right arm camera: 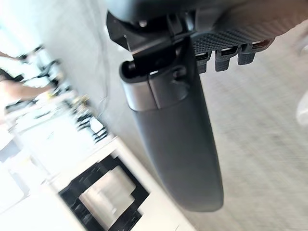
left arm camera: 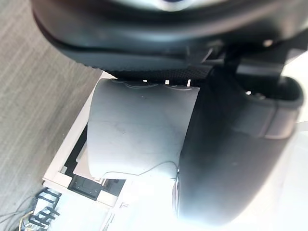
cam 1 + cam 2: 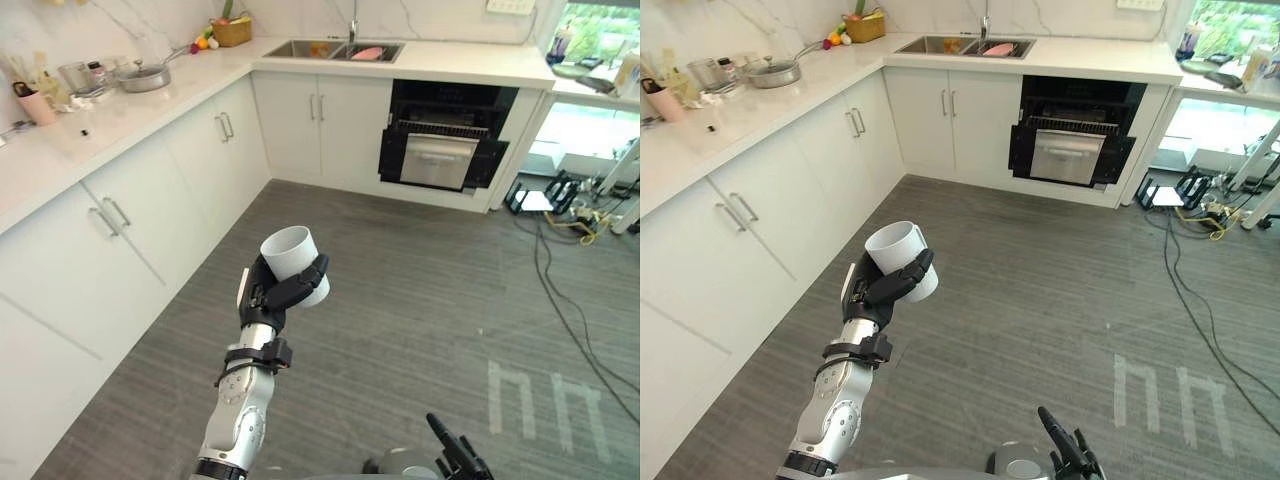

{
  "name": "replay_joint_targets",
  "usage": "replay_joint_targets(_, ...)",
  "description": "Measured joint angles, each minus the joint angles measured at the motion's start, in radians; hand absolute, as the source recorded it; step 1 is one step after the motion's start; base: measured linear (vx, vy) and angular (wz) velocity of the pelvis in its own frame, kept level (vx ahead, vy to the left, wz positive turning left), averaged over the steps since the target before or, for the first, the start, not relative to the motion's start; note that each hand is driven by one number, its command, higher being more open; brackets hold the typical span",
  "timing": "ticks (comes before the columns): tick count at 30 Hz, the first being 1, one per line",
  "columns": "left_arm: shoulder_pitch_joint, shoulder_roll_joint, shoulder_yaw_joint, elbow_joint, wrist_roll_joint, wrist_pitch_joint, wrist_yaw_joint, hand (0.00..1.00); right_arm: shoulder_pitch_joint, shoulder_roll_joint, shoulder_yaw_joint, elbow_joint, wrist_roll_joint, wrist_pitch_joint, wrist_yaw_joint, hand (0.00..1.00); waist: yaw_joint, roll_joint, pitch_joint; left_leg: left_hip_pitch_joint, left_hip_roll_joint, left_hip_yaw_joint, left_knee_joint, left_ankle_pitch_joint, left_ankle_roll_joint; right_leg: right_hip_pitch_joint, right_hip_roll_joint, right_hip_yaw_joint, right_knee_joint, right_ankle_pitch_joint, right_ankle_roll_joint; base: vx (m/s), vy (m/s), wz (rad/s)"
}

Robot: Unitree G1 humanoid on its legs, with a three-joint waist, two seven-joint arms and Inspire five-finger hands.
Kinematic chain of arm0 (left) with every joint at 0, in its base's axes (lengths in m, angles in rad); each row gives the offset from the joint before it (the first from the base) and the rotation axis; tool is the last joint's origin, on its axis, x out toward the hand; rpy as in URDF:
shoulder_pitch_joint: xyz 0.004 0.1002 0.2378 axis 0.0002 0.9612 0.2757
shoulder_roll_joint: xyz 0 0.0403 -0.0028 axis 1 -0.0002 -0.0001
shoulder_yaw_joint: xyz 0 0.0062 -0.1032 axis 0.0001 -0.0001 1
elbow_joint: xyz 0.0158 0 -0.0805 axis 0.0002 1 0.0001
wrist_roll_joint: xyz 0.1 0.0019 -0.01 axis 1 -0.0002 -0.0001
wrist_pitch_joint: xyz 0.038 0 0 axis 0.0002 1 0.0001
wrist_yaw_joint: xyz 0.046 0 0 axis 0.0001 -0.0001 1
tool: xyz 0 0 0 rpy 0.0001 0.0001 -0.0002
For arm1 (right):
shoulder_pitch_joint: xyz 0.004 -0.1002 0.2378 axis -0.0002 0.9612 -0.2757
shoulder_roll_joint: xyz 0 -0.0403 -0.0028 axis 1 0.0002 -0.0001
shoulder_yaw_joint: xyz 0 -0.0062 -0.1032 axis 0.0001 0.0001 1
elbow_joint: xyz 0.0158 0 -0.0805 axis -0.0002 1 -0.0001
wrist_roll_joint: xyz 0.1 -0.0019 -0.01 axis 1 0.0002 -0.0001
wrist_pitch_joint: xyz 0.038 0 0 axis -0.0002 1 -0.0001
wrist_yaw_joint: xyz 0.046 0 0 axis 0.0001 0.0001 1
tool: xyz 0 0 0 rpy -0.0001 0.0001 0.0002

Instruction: Walk over to the sink, pick up the cup, carry it to the dishwasher, place the cup inside the dishwasher, then close the dishwasher door

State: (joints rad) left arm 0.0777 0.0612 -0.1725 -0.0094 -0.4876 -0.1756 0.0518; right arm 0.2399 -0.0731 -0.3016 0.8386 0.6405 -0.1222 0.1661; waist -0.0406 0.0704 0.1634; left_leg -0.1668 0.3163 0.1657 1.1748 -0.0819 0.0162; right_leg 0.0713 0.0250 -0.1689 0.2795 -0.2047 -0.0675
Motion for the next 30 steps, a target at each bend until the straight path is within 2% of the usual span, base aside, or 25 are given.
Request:
replay_joint_targets(1, 0.005, 0.016, 0.012, -0.002, 0.001, 0.0, -0.008, 0.0, -0.028, -0.02, 0.037, -0.024, 0.0, -0.01, -0.01, 1.0, 0.017, -0.007, 0.004, -0.045, -0.022, 0.046, -0.097, -0.068, 0.001, 0.046, -0.014, 0.038, -0.03, 0.004, 0.02, 0.52, -0.009, -0.91)
replay_joint_targets(2, 0.005, 0.03, 0.019, -0.005, 0.015, 0.0, -0.011, 0.0, -0.051, -0.034, 0.062, -0.049, -0.005, -0.019, -0.02, 1.0, 0.026, -0.01, 0.005, -0.072, -0.046, 0.072, -0.215, -0.098, -0.005, 0.078, -0.029, 0.062, -0.054, 0.002, 0.029, 0.64, 0.059, -0.99)
replay_joint_targets(3, 0.01, 0.041, 0.028, -0.021, 0.031, -0.001, -0.014, 0.0, -0.089, -0.051, 0.098, -0.08, -0.012, -0.027, -0.042, 1.0, 0.029, -0.018, 0.01, -0.099, -0.1, 0.086, -0.435, -0.098, -0.011, 0.112, -0.06, 0.087, -0.083, -0.006, 0.047, 0.66, 0.121, -0.73)
replay_joint_targets(4, 0.019, 0.035, 0.033, -0.052, 0.048, -0.002, -0.015, 0.0, -0.118, -0.071, 0.122, -0.116, -0.023, -0.032, -0.068, 1.0, 0.03, -0.02, 0.011, -0.114, -0.151, 0.087, -0.694, -0.058, -0.057, 0.139, -0.088, 0.1, -0.101, -0.018, 0.067, 0.55, 0.115, -0.49)
replay_joint_targets(5, 0.029, 0.03, 0.033, -0.075, 0.058, -0.002, -0.015, 0.0, -0.125, -0.076, 0.132, -0.134, -0.037, -0.034, -0.083, 1.0, 0.03, -0.014, 0.008, -0.119, -0.167, 0.085, -0.817, -0.02, -0.079, 0.154, -0.092, 0.103, -0.113, -0.023, 0.075, 0.45, 0.157, -0.37)
replay_joint_targets(6, 0.048, 0.027, 0.033, -0.123, 0.066, -0.004, -0.02, 0.0, -0.132, -0.082, 0.145, -0.161, -0.057, -0.036, -0.111, 1.0, 0.041, 0.002, 0.0, -0.118, -0.178, 0.075, -0.995, 0.079, -0.113, 0.186, -0.084, 0.116, -0.127, -0.045, 0.099, 0.58, 0.246, -0.53)
replay_joint_targets(7, 0.054, 0.039, 0.039, -0.139, 0.072, -0.019, -0.026, 0.0, -0.142, -0.079, 0.161, -0.162, -0.085, -0.036, -0.14, 1.0, 0.065, -0.003, -0.004, -0.099, -0.184, 0.068, -0.965, 0.197, -0.066, 0.229, -0.097, 0.139, -0.12, -0.079, 0.117, 0.69, 0.298, -0.56)
replay_joint_targets(8, 0.054, 0.039, 0.049, -0.139, 0.073, -0.021, -0.028, 0.0, -0.147, -0.078, 0.172, -0.164, -0.1, -0.036, -0.153, 1.0, 0.067, -0.013, -0.004, -0.097, -0.192, 0.059, -0.932, 0.214, -0.037, 0.244, -0.109, 0.14, -0.112, -0.085, 0.121, 0.68, 0.294, -0.42)
replay_joint_targets(9, 0.055, 0.041, 0.079, -0.137, 0.074, -0.022, -0.029, 0.0, -0.155, -0.078, 0.182, -0.179, -0.132, -0.034, -0.177, 1.0, 0.063, -0.035, 0.002, -0.099, -0.216, 0.057, -0.861, 0.161, 0.017, 0.254, -0.142, 0.137, -0.07, -0.088, 0.122, 0.44, 0.187, -0.01)
replay_joint_targets(11, 0.064, 0.034, 0.126, -0.137, 0.075, -0.024, -0.027, 0.0, -0.154, -0.086, 0.181, -0.23, -0.166, -0.033, -0.203, 1.0, 0.048, -0.054, 0.005, -0.099, -0.259, 0.061, -0.771, 0.064, 0.036, 0.228, -0.195, 0.162, 0.06, -0.087, 0.124, 0.56, 0.227, 0.13)
replay_joint_targets(12, 0.076, 0.033, 0.146, -0.138, 0.076, -0.028, -0.016, 0.0, -0.154, -0.09, 0.179, -0.261, -0.175, -0.014, -0.214, 1.0, 0.051, -0.07, -0.004, -0.081, -0.286, 0.084, -0.731, 0.007, 0.041, 0.195, -0.228, 0.181, 0.178, -0.079, 0.141, 0.56, 0.211, -0.04)
replay_joint_targets(13, 0.082, 0.033, 0.157, -0.138, 0.076, -0.029, -0.01, 0.0, -0.155, -0.091, 0.178, -0.276, -0.175, 0.002, -0.216, 1.0, 0.055, -0.077, -0.008, -0.066, -0.298, 0.096, -0.715, -0.024, 0.045, 0.174, -0.251, 0.182, 0.249, -0.063, 0.169, 0.56, 0.184, -0.21)
replay_joint_targets(14, 0.09, 0.034, 0.176, -0.14, 0.077, -0.031, -0.007, 0.0, -0.157, -0.086, 0.185, -0.302, -0.172, 0.018, -0.218, 1.0, 0.057, -0.088, -0.009, -0.033, -0.318, 0.114, -0.688, -0.071, 0.066, 0.129, -0.29, 0.181, 0.398, -0.002, 0.272, 0.55, 0.165, -0.24)
replay_joint_targets(15, 0.092, 0.041, 0.197, -0.148, 0.084, -0.033, -0.003, 0.0, -0.161, -0.07, 0.198, -0.318, -0.17, 0.029, -0.22, 1.0, 0.056, -0.103, -0.008, 0.005, -0.332, 0.127, -0.669, -0.118, 0.078, 0.069, -0.326, 0.186, 0.562, 0.071, 0.338, 0.6, 0.162, -0.2)
replay_joint_targets(16, 0.093, 0.043, 0.203, -0.151, 0.09, -0.033, 0.0, 0.0, -0.164, -0.06, 0.206, -0.319, -0.17, 0.035, -0.221, 1.0, 0.056, -0.107, -0.007, 0.026, -0.335, 0.129, -0.664, -0.138, 0.084, 0.027, -0.334, 0.186, 0.648, 0.069, 0.332, 0.55, 0.112, -0.16)
replay_joint_targets(18, 0.093, 0.04, 0.204, -0.151, 0.11, -0.033, 0.017, 0.0, -0.148, -0.018, 0.234, -0.319, -0.173, 0.045, -0.216, 1.0, 0.049, -0.104, -0.003, 0.14, -0.335, 0.125, -0.695, -0.19, 0.082, -0.14, -0.336, 0.122, 0.909, 0.001, 0.218, 0.46, 0.04, -0.12)
replay_joint_targets(20, 0.092, 0.039, 0.195, -0.151, 0.117, -0.034, 0.02, 0.0, -0.132, 0.007, 0.24, -0.324, -0.173, 0.046, -0.21, 1.0, 0.037, -0.101, -0.001, 0.212, -0.33, 0.12, -0.737, -0.202, 0.072, -0.241, -0.321, 0.08, 0.914, -0.035, 0.17, 0.34, -0.042, 0.04)
replay_joint_targets(21, 0.081, 0.048, 0.178, -0.151, 0.117, -0.036, 0.025, 0.0, -0.103, 0.019, 0.241, -0.365, -0.173, 0.05, -0.206, 1.0, 0.019, -0.097, 0.004, 0.265, -0.322, 0.1, -0.775, -0.21, 0.062, -0.328, -0.301, 0.037, 0.789, -0.056, 0.155, 0.35, -0.096, 0.25)
replay_joint_targets(22, 0.073, 0.05, 0.171, -0.151, 0.117, -0.036, 0.025, 0.0, -0.091, 0.02, 0.24, -0.384, -0.174, 0.052, -0.205, 1.0, 0.009, -0.092, 0.009, 0.281, -0.312, 0.09, -0.783, -0.214, 0.055, -0.349, -0.286, 0.019, 0.695, -0.056, 0.152, 0.42, -0.136, 0.37)
replay_joint_targets(23, 0.065, 0.053, 0.162, -0.151, 0.118, -0.037, 0.025, 0.0, -0.077, 0.02, 0.24, -0.406, -0.175, 0.052, -0.2, 1.0, -0.003, -0.082, 0.017, 0.306, -0.296, 0.079, -0.797, -0.22, 0.04, -0.358, -0.26, -0.005, 0.49, -0.037, 0.166, 0.36, -0.133, 0.21)
replay_joint_targets(25, 0.05, 0.084, 0.144, -0.148, 0.127, -0.04, 0.026, 0.0, -0.041, 0.02, 0.239, -0.458, -0.177, 0.05, -0.176, 1.0, -0.005, -0.103, 0.016, 0.373, -0.299, 0.076, -0.832, -0.249, -0.003, -0.353, -0.229, -0.011, -0.009, 0.144, 0.193, 0.41, -0.178, 0.08)
replay_joint_targets(26, 0.05, 0.094, 0.139, -0.146, 0.13, -0.041, 0.026, 0.0, -0.03, 0.018, 0.239, -0.47, -0.181, 0.047, -0.17, 1.0, -0.007, -0.111, 0.016, 0.392, -0.307, 0.069, -0.833, -0.264, -0.012, -0.354, -0.234, -0.011, -0.04, 0.159, 0.191, 0.43, -0.225, 0.26)
replay_joint_targets(27, 0.053, 0.093, 0.115, -0.129, 0.139, -0.039, 0.029, 0.0, -0.013, 0.001, 0.236, -0.474, -0.204, 0.039, -0.162, 1.0, -0.021, -0.108, 0.016, 0.433, -0.305, 0.038, -0.826, -0.302, -0.028, -0.341, -0.226, 0.0, -0.003, 0.235, 0.174, 0.44, -0.228, 0.38)
replay_joint_targets(29, 0.061, 0.058, 0.072, -0.121, 0.154, -0.04, 0.029, 0.0, 0.005, -0.024, 0.225, -0.486, -0.21, 0.04, -0.163, 1.0, -0.027, -0.045, 0.007, 0.459, -0.25, 0.016, -0.83, -0.354, -0.019, -0.351, -0.172, 0.014, 0.077, 0.246, 0.167, 0.45, -0.235, 0.35)
replay_joint_targets(30, 0.062, 0.051, 0.06, -0.121, 0.154, -0.041, 0.028, 0.0, 0.009, -0.027, 0.224, -0.498, -0.207, 0.04, -0.165, 1.0, -0.028, -0.033, 0.005, 0.463, -0.232, 0.013, -0.833, -0.366, -0.014, -0.36, -0.157, 0.018, 0.103, 0.244, 0.162, 0.28, -0.177, 0.17)
